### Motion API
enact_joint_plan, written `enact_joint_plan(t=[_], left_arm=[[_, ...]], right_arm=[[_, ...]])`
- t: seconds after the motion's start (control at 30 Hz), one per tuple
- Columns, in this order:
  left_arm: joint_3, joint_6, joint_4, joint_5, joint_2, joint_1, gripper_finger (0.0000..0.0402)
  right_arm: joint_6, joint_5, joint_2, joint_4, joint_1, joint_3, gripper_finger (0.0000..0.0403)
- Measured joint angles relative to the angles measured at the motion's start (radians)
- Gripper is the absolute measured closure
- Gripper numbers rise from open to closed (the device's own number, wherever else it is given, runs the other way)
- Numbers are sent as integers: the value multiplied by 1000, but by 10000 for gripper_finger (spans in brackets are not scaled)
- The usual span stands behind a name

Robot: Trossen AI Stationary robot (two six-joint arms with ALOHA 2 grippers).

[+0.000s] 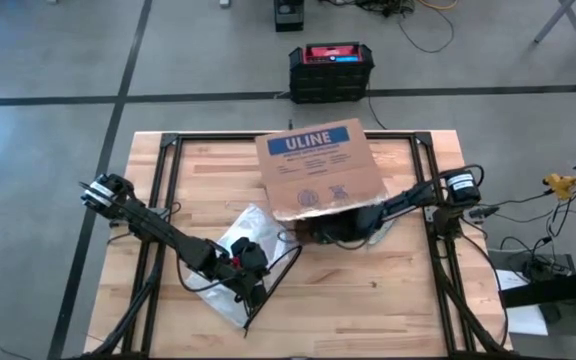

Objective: Unpack boxes
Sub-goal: Put the blue charger adapter into the white zip bag

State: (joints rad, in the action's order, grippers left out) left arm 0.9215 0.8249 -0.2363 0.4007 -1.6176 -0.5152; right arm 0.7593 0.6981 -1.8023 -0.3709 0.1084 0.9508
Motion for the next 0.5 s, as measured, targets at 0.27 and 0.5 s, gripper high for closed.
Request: enact_joint_plan(t=[0.27,0.5], left_arm=[[0,0,4,0,0,0,402],[0,0,10,0,0,0,402]], right_arm=[[14,196,5,42,-39,3,403],[2,243,5,229,-95,-26,403]])
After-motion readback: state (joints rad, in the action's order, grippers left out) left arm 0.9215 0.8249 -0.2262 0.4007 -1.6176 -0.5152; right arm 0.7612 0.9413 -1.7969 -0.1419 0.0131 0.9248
